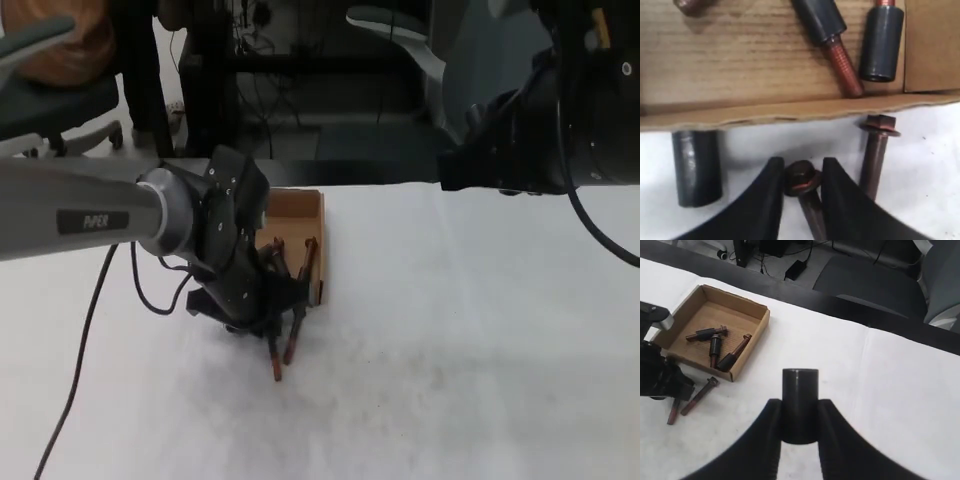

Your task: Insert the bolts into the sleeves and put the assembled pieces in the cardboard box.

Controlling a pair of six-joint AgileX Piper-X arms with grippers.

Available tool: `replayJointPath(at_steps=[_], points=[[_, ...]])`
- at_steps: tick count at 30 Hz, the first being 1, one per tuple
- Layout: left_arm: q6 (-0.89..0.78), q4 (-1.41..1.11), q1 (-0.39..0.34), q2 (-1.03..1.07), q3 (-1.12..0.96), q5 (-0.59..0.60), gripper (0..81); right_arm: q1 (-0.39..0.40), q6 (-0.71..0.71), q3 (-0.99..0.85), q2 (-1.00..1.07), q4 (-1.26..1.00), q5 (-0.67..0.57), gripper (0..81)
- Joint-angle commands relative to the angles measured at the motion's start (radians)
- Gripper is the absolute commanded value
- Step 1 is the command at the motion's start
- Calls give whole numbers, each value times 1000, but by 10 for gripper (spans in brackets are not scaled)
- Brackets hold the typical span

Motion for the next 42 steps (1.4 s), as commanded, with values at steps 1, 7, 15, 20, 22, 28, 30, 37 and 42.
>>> replayJointPath(at_steps=[1,7,15,20,22,28,30,37,42], points=[[-6,36,-8,36,10,64,14,-3,-6,-3,-11,-14,6,6],[37,26,-41,-47,10,94,18,-3,-6,-3,-13,-5,6,6],[161,-64,-83,-424,71,-48,18,0,-28,112,-123,-68,-11,6],[168,-73,-83,-658,174,-77,18,28,-51,341,-268,-290,-210,6],[168,-116,-92,-758,235,-74,18,70,-72,435,-303,-383,-245,6],[217,-378,-133,-1057,462,-77,18,249,-81,691,-299,-787,-252,6],[217,-428,-136,-1128,531,-61,18,300,-81,744,-281,-947,-249,6],[212,-509,-136,-1191,653,66,18,400,-90,789,-95,-1133,-251,6],[264,-545,-136,-1189,672,61,18,426,-56,787,55,-1373,-241,6]])
